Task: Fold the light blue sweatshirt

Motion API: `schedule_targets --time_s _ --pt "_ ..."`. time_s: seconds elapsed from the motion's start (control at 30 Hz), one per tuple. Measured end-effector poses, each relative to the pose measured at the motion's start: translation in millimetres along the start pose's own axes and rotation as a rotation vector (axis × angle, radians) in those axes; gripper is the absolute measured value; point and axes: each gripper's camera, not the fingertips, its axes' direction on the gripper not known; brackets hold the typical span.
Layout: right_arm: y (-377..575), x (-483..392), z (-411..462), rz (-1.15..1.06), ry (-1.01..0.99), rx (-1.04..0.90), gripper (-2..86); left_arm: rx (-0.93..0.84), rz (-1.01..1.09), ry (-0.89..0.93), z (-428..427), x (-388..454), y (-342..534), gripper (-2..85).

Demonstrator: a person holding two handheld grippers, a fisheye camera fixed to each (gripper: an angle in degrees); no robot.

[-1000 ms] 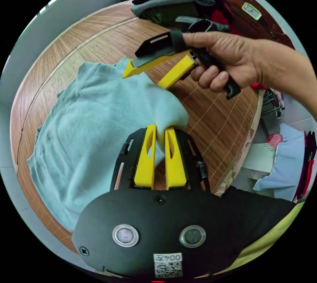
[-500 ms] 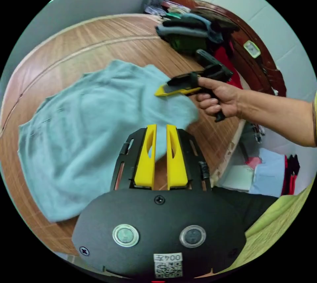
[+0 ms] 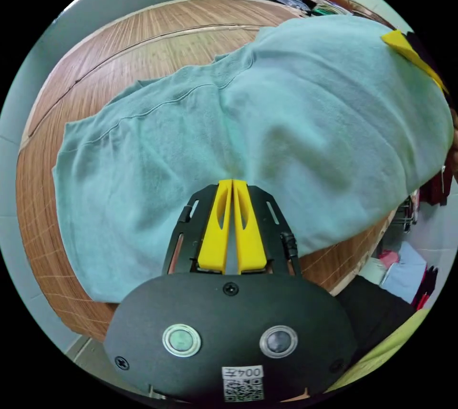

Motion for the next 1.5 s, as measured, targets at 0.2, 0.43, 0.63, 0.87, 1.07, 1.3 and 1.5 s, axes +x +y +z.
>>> schedule_targets --time_s 0.2,0.43,0.63,0.87,1.07,1.3,1.5 --pt "1.1 -105.3 46.0 -0.091 0.16 -0.028 5.2 0.075 -0.11 0.124 -37.1 -42.2 61.1 0.3" --pt "1.2 -194.9 137.8 -0.138 0.242 -0.06 5.2 0.102 -0.211 0.229 -60.7 -105.6 136.5 1.5" --pt "-4.7 -248.1 224.2 -0.125 0.243 -0.069 5.2 0.13 -0.268 0.245 -72.5 -176.8 175.0 3.8" --pt "-10.2 -273.8 355.6 -0.128 0.374 -0.119 5.7 0.125 -0.261 0.327 -71.5 -242.1 206.3 8.9" --pt "-14.4 -308.6 419.5 -0.219 0.391 -0.196 9.3 0.136 -0.275 0.376 -76.7 -278.4 233.1 11.3" --pt "-5.1 -365.8 356.6 -0.415 0.274 -0.108 10.8 0.157 -0.324 0.416 -89.5 -307.8 244.1 12.0" --pt "25.2 -304.7 259.3 -0.457 0.521 -0.127 11.2 0.216 -0.478 0.496 -99.7 -342.7 259.0 12.0"
